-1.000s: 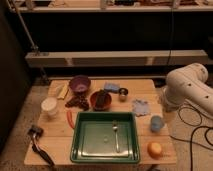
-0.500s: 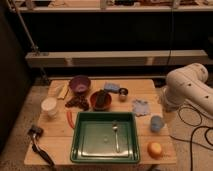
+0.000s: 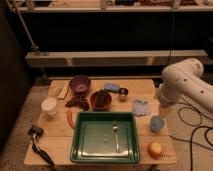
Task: Wipe purple bowl with sponge
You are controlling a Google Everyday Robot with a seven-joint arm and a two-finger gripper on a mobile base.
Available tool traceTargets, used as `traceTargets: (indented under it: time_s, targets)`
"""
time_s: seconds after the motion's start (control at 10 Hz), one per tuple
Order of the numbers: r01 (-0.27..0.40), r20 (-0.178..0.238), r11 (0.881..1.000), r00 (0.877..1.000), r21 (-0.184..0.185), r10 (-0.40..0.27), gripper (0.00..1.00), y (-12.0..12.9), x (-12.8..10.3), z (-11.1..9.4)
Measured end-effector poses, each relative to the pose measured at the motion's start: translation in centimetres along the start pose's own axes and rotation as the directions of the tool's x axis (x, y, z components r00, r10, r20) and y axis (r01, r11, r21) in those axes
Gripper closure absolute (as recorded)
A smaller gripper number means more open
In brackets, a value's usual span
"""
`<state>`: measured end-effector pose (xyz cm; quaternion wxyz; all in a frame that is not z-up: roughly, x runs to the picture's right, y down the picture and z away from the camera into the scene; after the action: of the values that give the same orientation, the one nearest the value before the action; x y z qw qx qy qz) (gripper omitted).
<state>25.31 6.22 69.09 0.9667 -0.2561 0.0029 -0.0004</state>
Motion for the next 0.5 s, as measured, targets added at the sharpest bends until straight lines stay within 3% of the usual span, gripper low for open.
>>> traceTargets:
  time_s: [0.3,0.5]
  targets:
    - [0.069,0.047,0.995,0.996,0.076,-0.073,0.35,-7.5,-6.6,-1.8]
    - [0.086,0.085,0.991,0.992,0.103,-0.095,0.35,-12.2,-10.6,-2.5]
